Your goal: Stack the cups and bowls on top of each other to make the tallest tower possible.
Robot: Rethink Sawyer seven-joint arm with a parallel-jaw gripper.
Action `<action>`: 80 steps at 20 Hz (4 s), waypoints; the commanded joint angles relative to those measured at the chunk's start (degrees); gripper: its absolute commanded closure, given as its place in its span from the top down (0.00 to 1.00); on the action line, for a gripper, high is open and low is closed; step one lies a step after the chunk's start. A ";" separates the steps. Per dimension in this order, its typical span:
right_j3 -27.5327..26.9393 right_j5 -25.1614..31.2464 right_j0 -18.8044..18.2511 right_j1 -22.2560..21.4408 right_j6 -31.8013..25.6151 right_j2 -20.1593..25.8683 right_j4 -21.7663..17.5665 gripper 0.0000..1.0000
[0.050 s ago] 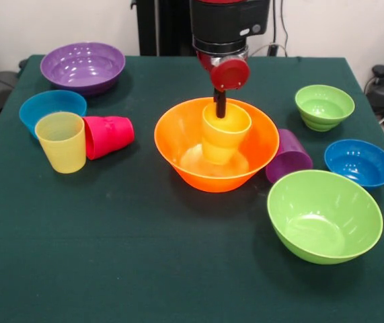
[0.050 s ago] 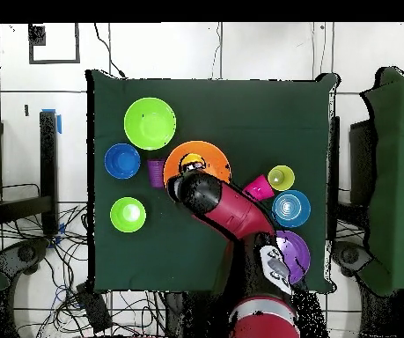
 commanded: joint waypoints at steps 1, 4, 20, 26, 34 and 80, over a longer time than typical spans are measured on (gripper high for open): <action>1.61 -3.26 -3.53 3.04 0.25 9.72 -3.17 0.00; 0.81 -2.86 -3.81 3.96 -0.16 9.61 -3.91 0.00; -3.67 1.19 -3.38 7.69 -0.45 7.49 -6.51 0.00; -4.18 0.19 -3.85 8.48 -0.66 7.59 -7.53 0.00; -4.12 -0.72 -3.30 8.33 1.66 7.29 -7.07 1.00; -19.56 18.21 1.81 6.03 6.02 3.57 -1.59 1.00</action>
